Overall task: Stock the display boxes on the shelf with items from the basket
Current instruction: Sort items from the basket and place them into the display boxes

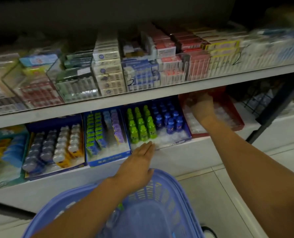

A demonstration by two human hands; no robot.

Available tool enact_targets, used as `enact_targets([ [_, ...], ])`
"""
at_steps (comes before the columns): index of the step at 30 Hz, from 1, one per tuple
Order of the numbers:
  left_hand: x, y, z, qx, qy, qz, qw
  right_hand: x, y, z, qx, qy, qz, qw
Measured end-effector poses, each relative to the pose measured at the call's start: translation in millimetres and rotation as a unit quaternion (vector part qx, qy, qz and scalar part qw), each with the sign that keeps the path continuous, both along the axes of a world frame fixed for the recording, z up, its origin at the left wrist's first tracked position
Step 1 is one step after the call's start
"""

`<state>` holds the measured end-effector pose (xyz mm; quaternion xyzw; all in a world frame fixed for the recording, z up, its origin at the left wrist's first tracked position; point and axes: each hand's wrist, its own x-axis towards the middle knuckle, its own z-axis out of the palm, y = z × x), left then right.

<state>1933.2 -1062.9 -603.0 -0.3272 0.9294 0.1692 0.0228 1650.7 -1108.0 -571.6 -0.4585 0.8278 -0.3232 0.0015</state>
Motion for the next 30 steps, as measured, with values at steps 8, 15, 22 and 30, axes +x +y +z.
enact_targets([
  [8, 0, 1, 3, 0.012, -0.012, 0.003, 1.0, 5, 6, -5, 0.021, -0.061, 0.019, 0.998],
  [15, 31, 28, 9, 0.012, 0.197, 0.06, 0.978, 73, 53, 27, 0.121, 0.012, 0.116, 0.986],
  [22, 127, 63, -66, 0.157, 0.113, 0.238, 0.952, 143, 83, 39, 0.153, 0.048, 0.175, 0.972],
  [30, 171, 51, -120, 0.256, -0.08, 0.227, 0.936, 233, 108, -18, 0.436, -0.044, 0.445, 0.781],
])
